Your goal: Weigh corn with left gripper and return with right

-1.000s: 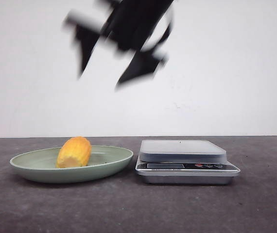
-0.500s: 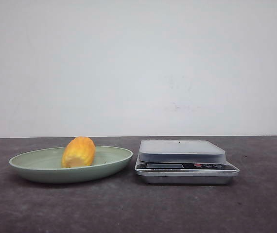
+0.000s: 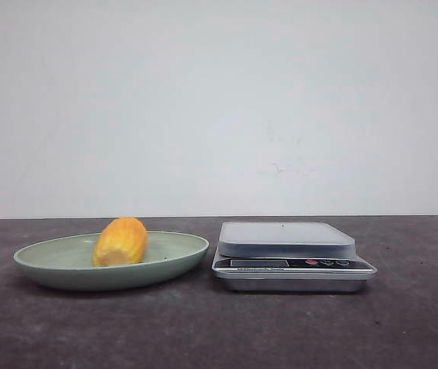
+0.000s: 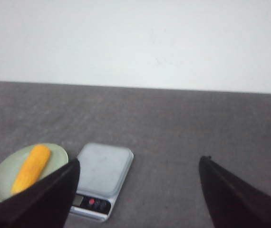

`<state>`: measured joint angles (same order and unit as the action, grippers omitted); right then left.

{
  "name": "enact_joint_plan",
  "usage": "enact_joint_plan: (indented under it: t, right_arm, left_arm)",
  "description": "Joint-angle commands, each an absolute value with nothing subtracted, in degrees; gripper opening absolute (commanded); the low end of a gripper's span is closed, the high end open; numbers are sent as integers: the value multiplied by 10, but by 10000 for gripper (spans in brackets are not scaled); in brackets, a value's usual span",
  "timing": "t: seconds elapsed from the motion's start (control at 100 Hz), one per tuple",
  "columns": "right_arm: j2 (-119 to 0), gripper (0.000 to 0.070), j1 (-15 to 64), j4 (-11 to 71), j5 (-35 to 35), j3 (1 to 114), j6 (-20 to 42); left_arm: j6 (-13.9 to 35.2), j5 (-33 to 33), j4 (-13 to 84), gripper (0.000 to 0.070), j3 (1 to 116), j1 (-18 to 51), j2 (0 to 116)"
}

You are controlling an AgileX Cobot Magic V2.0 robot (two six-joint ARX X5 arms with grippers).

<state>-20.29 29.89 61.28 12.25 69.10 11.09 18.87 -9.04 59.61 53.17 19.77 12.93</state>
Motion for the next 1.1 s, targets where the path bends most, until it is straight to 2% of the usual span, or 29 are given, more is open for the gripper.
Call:
enact_joint_plan:
  t: [0.0, 0.05, 0.11, 0.15, 0.18, 0.2, 0.44, 1.09]
  right_arm:
    - [-181, 433, 301, 609, 123, 670, 127]
    - [-164, 373, 301, 604, 123, 645, 134]
    - [-149, 257, 301, 592, 123, 615, 140]
    - [-142, 121, 301, 583, 123, 596, 144]
    - [-139, 0, 301, 574, 123, 581, 144]
    - [-137, 0, 301, 566, 123, 572, 144]
    - [-134, 10, 301, 488, 105, 502, 150]
    - [-134, 10, 302, 484, 105, 502, 149]
  left_arm:
    - [189, -90, 571, 386, 535, 199, 127]
    - [188, -90, 555, 366, 534, 199, 127]
    - [187, -90, 536, 278, 532, 199, 127]
    - [186, -90, 525, 186, 531, 199, 127]
    - [183, -90, 517, 76, 531, 199, 127]
    - [180, -90, 512, 0, 531, 199, 127]
    - [173, -90, 456, 10, 530, 199, 127]
    - [174, -90, 453, 16, 530, 199, 127]
